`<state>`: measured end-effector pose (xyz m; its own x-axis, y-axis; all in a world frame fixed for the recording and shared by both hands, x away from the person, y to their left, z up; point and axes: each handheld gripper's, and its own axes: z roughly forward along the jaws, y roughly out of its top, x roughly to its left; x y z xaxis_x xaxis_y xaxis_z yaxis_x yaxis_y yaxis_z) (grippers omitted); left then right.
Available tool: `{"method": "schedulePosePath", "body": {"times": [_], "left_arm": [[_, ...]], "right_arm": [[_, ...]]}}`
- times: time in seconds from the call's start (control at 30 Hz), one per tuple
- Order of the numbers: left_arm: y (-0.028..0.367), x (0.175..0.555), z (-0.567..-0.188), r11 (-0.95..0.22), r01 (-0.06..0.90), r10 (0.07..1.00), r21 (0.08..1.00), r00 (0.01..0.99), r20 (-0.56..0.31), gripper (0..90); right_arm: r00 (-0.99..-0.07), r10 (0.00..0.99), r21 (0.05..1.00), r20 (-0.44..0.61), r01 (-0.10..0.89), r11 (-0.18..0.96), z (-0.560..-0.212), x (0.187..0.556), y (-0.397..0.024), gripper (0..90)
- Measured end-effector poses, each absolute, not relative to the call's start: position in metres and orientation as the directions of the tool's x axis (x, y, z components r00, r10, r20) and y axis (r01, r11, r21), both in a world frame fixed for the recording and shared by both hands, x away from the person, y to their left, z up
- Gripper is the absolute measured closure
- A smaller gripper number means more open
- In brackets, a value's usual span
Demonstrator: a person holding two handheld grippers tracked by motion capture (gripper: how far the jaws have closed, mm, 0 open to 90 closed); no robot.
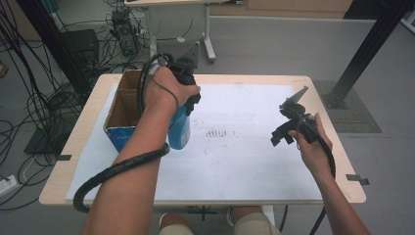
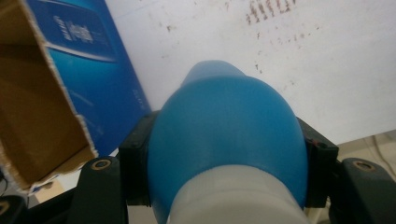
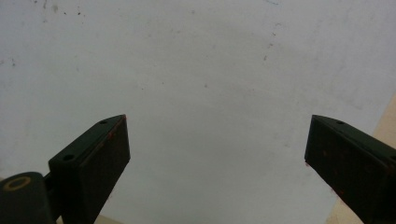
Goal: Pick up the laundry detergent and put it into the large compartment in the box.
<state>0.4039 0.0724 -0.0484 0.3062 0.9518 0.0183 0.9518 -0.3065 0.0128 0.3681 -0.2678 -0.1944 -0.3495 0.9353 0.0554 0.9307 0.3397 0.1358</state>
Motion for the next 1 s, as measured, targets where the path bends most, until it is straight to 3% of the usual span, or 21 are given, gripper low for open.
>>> {"method": "schedulePosePath", "body": {"times": [0.43,0.63,0.8,1.0], "left_arm": [[0.102,0.417,0.028,-0.257,0.964,0.966,0.063,0.258,-0.008,37.4],[0.107,0.415,0.057,-0.245,0.964,0.969,0.099,0.245,0.019,37.5],[0.135,0.416,0.085,-0.181,0.975,0.982,0.127,0.186,-0.023,37.5],[0.154,0.416,0.109,-0.124,0.981,0.992,0.149,0.126,-0.005,37.5]], "right_arm": [[-0.351,0.935,0.133,0.055,0.931,0.341,-0.192,0.367,-0.273,6.5],[-0.361,0.931,0.135,0.051,0.926,0.352,-0.189,0.368,-0.269,6.5],[-0.379,0.924,0.146,0.049,0.918,0.368,-0.186,0.365,-0.267,6.5],[-0.384,0.922,0.146,0.051,0.916,0.373,-0.183,0.364,-0.265,6.5]]}}
